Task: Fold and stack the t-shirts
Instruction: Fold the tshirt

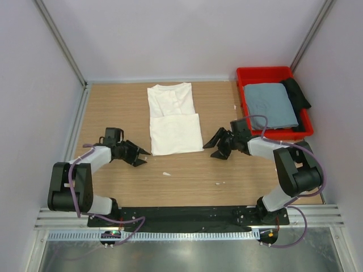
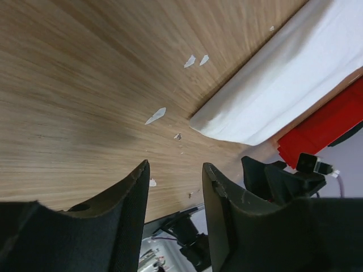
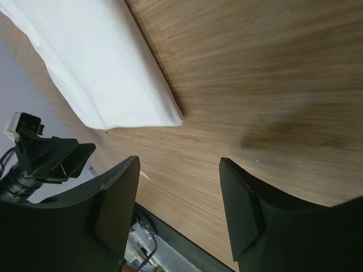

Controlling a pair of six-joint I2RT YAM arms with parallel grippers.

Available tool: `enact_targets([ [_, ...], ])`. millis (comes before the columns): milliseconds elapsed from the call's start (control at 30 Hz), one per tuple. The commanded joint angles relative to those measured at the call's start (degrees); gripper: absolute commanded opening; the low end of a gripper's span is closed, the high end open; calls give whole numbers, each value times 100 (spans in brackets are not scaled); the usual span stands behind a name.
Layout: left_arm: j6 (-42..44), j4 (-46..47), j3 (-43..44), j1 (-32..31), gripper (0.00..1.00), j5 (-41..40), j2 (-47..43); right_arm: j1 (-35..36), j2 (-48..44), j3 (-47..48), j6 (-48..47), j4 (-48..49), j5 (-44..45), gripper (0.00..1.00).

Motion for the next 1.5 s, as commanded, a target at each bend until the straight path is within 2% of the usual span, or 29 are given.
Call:
enact_targets([
  [0,-1026,1016,-255,-178,44,-181,-103,161,-383,-460,1036,1568,511,64],
  [167,-1360,1183,-493,-389,45,-612,-77,266,-427,-1049,1415,2296,811,57],
  [233,-1640,1515,-703,-398,45,-753,-68,302,-401,-1147,1468,2569,916,54],
  [467,-2020,2220,-872,-626,44,-929,283,434,82,-1341,1626,3342,926,52],
  [567,-2090,2344,-924,-644,45,-1008,345,477,346,-1279,1758,3414,811,50],
  [833,-2521,2414,-1258,-662,44,-1201,336,653,126,-1314,1793,3045,1109,46],
  [1100,-2521,2511,-1109,-662,41,-1105,819,732,293,-1314,1828,3115,1118,46],
  [1467,-2556,2396,-1153,-662,40,-1141,977,776,539,-1314,2039,3256,1286,46],
])
